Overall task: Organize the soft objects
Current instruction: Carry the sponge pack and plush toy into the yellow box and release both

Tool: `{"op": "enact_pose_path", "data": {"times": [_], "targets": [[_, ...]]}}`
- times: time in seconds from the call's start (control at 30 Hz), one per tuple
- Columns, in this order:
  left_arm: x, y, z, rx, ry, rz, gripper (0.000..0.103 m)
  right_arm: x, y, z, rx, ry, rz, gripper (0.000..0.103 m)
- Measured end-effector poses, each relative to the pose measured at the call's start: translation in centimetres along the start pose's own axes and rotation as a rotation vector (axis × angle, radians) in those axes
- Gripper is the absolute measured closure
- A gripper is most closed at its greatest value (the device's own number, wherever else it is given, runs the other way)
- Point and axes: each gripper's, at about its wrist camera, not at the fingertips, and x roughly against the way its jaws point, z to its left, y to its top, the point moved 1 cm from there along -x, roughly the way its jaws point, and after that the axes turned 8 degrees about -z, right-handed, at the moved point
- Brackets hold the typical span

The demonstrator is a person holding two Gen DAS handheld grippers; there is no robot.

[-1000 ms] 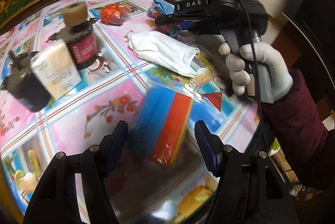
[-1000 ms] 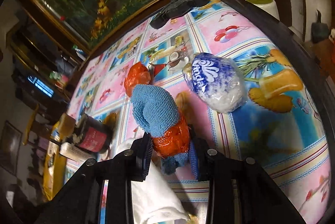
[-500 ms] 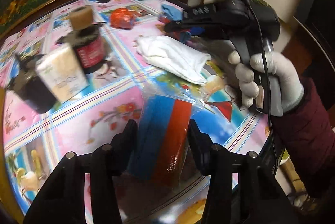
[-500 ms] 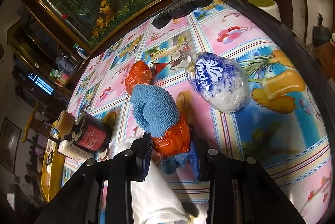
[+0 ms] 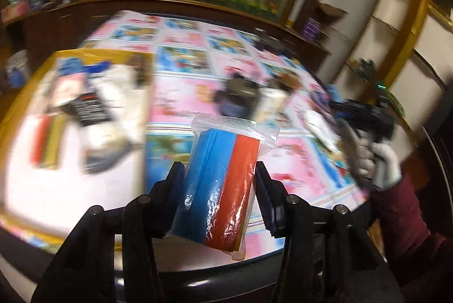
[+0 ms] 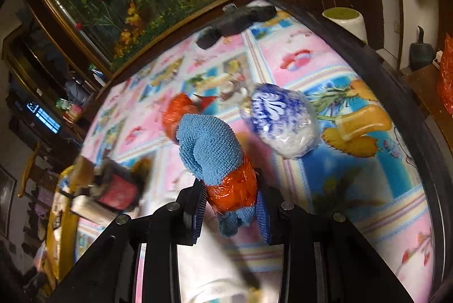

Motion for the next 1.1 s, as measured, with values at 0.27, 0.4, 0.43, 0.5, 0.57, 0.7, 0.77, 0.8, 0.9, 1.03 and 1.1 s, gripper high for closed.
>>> {"op": "enact_pose_path", "data": {"times": [0.27, 0.4, 0.43, 0.5, 0.57, 0.7, 0.77, 0.8, 0.9, 1.03, 1.1], "targets": [[2.2, 0.1, 11.1, 0.192, 0.232, -0.044, 0.056, 4.1, -1.8, 13.7, 0.219, 0.205, 0.040, 0.073], [0.9, 0.9, 13.5, 0.187, 0.294, -0.019, 0.055, 2.8, -4.6, 20.6, 0.311, 0.297, 0.138, 0.073], [0.4, 1.3, 14.1, 0.181, 0.310, -0.012, 0.055, 2.3, -5.2, 22.0, 0.327, 0.316, 0.163, 0.073], [-0.3, 1.8, 15.3, 0.170, 0.332, 0.003, 0.055, 1.4, -6.4, 24.9, 0.352, 0.356, 0.209, 0.073], [-1.2, 2.3, 16.6, 0.170, 0.352, 0.016, 0.055, 0.5, -7.7, 27.5, 0.375, 0.390, 0.252, 0.073], [-3.0, 2.8, 18.6, 0.189, 0.378, 0.052, 0.055, -1.5, -10.2, 32.3, 0.439, 0.436, 0.338, 0.072], [-3.6, 2.7, 19.4, 0.206, 0.371, 0.072, 0.055, -2.7, -11.5, 34.3, 0.469, 0.454, 0.383, 0.072], [-3.7, 2.6, 19.6, 0.214, 0.365, 0.079, 0.054, -3.3, -12.2, 35.4, 0.481, 0.462, 0.405, 0.072], [-3.2, 2.5, 20.1, 0.255, 0.332, 0.068, 0.054, -4.9, -14.2, 37.9, 0.515, 0.474, 0.466, 0.072], [-1.4, 2.4, 20.4, 0.306, 0.303, 0.025, 0.051, -6.8, -16.8, 40.7, 0.558, 0.473, 0.526, 0.072], [-0.7, 2.4, 20.4, 0.315, 0.294, 0.004, 0.042, -7.5, -17.9, 41.7, 0.576, 0.467, 0.546, 0.072]]}}
